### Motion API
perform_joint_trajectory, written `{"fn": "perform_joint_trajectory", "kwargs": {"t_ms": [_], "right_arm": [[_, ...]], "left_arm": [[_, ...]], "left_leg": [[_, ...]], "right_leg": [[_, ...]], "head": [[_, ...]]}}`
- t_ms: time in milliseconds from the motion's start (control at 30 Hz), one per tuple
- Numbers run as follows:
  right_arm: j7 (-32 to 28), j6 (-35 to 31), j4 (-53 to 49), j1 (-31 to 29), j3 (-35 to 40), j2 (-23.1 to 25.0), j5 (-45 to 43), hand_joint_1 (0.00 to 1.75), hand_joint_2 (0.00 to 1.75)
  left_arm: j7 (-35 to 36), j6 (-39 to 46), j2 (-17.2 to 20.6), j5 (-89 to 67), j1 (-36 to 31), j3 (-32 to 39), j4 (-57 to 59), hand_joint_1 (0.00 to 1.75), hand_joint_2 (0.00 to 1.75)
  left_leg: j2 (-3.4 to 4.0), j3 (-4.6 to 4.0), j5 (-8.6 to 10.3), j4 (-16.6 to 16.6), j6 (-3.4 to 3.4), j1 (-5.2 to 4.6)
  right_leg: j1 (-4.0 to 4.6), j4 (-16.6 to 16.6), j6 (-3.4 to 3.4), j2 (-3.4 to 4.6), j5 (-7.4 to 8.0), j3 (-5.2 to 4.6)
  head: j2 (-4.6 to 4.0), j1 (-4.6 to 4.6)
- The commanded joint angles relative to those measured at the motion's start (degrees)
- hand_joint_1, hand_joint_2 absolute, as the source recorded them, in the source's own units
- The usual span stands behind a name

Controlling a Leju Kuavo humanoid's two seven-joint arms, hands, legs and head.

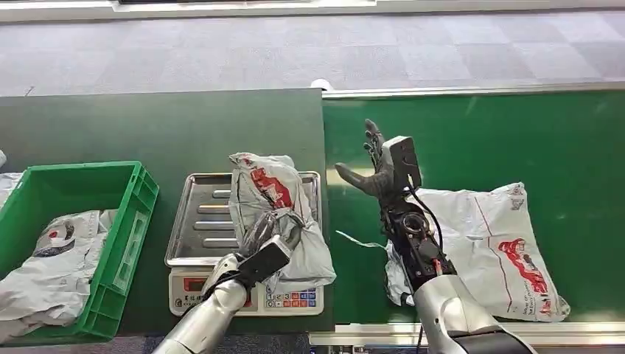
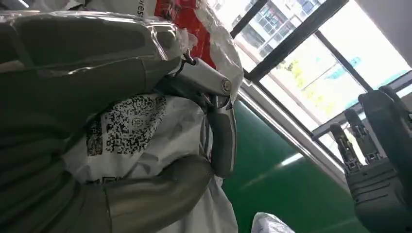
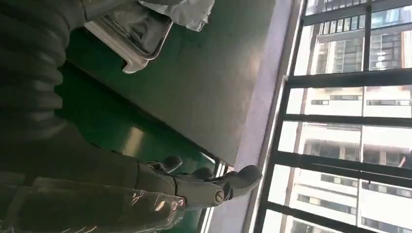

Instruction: Moved the parcel from conveyor to table for the left to box.

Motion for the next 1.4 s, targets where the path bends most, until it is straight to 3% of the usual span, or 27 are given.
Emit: {"fn": "perform_joint_trajectory", "kwargs": {"t_ms": [33, 200, 267, 300, 400, 433, 667, 933, 1033, 1233, 1400], "right_arm": [[3.56, 4.00, 5.96, -2.70, -2.56, 0.71, -2.42, 0.00, 1.75], [7.31, 5.28, 8.25, -2.75, -2.61, 0.58, -3.29, 0.00, 1.75], [7.37, 5.35, 8.54, -2.82, -2.28, 0.55, -3.30, 0.00, 1.75], [7.20, 5.67, 8.64, -2.76, -1.89, 0.60, -3.35, 0.00, 1.75], [7.13, 5.92, 8.59, -2.57, -1.55, 0.55, -3.29, 0.00, 1.75], [7.09, 6.00, 8.58, -2.48, -1.37, 0.45, -3.43, 0.00, 1.75], [6.64, 6.38, 9.00, -2.44, -0.52, -0.19, -3.71, 0.00, 1.75], [5.32, 5.79, 8.16, -0.78, 0.36, -1.45, -4.58, 0.00, 1.75], [5.28, 5.10, 7.45, 0.25, 0.55, -2.11, -5.06, 0.00, 1.75], [5.02, 5.03, 7.17, 0.81, 0.61, -2.47, -5.19, 0.00, 1.75], [4.87, 4.49, 5.31, 3.05, 0.94, -2.63, -5.24, 0.00, 1.75]], "left_arm": [[-4.15, 6.66, 0.21, 1.21, 1.28, 2.73, 2.29, 1.75, 1.75], [-9.80, 17.14, -0.76, 6.31, 3.19, 4.51, -5.15, 1.75, 1.75], [-9.80, 19.34, 0.00, 9.27, 4.05, 2.99, -8.39, 1.75, 1.75], [-9.80, 29.78, 1.73, 13.27, 6.05, -1.37, -16.19, 1.75, 1.75], [-9.80, 32.44, 1.91, 16.14, 7.12, -2.48, -20.31, 1.75, 1.75], [-9.80, 32.44, -0.83, 11.14, 9.10, 3.53, -25.23, 1.75, 1.75], [-9.80, 32.44, -1.67, 11.55, 11.43, 5.56, -32.18, 1.75, 1.75], [-9.80, 32.44, -3.42, -0.91, 13.26, 14.59, -45.10, 1.75, 1.75], [-9.80, 32.44, -5.40, -12.93, 12.36, 20.14, -46.03, 1.75, 1.75], [-9.80, 32.44, -5.73, -16.02, 11.46, 22.29, -44.93, 1.75, 1.75], [-9.80, 32.44, -6.73, -35.07, 6.50, 38.82, -42.91, 1.75, 1.75]], "left_leg": [[0.09, 0.00, 0.01, -0.05, 0.00, -0.01], [0.14, -0.07, 0.00, -0.01, 0.00, 0.03], [0.09, -0.17, 0.00, 0.00, -0.01, 0.04], [0.05, -0.21, -0.01, 0.02, -0.01, 0.03], [0.10, -0.30, -0.04, 0.04, -0.01, 0.06], [0.12, -0.32, -0.04, 0.02, 0.00, 0.11], [0.09, -0.45, -0.05, 0.05, 0.00, 0.05], [0.10, -0.50, -0.05, 0.03, -0.01, 0.04], [0.10, -0.49, -0.06, 0.03, 0.00, 0.07], [0.08, -0.53, -0.03, 0.02, 0.00, 0.02], [0.08, -0.46, -0.01, -0.03, -0.03, 0.07]], "right_leg": [[-0.01, -0.04, -0.03, 0.12, 0.05, -0.04], [0.04, -0.04, -0.03, 0.17, 0.05, -0.12], [0.05, -0.04, -0.04, 0.13, 0.05, -0.22], [0.03, -0.01, -0.03, 0.10, 0.02, -0.24], [0.06, -0.02, -0.03, 0.17, 0.02, -0.34], [0.12, -0.10, -0.05, 0.21, 0.06, -0.34], [0.06, -0.03, -0.02, 0.16, 0.02, -0.47], [0.05, -0.02, -0.02, 0.15, 0.01, -0.56], [0.08, -0.05, -0.03, 0.15, 0.01, -0.54], [0.02, -0.01, -0.01, 0.11, 0.01, -0.58], [0.08, -0.07, -0.06, 0.13, 0.04, -0.52]], "head": [[0.00, 0.00], [0.00, -0.02], [0.00, 0.00], [0.00, 0.00], [0.00, 0.00], [0.00, 0.02], [0.00, 0.02], [0.00, 0.00], [0.00, 0.02], [0.00, 0.02], [0.00, 0.02]]}}
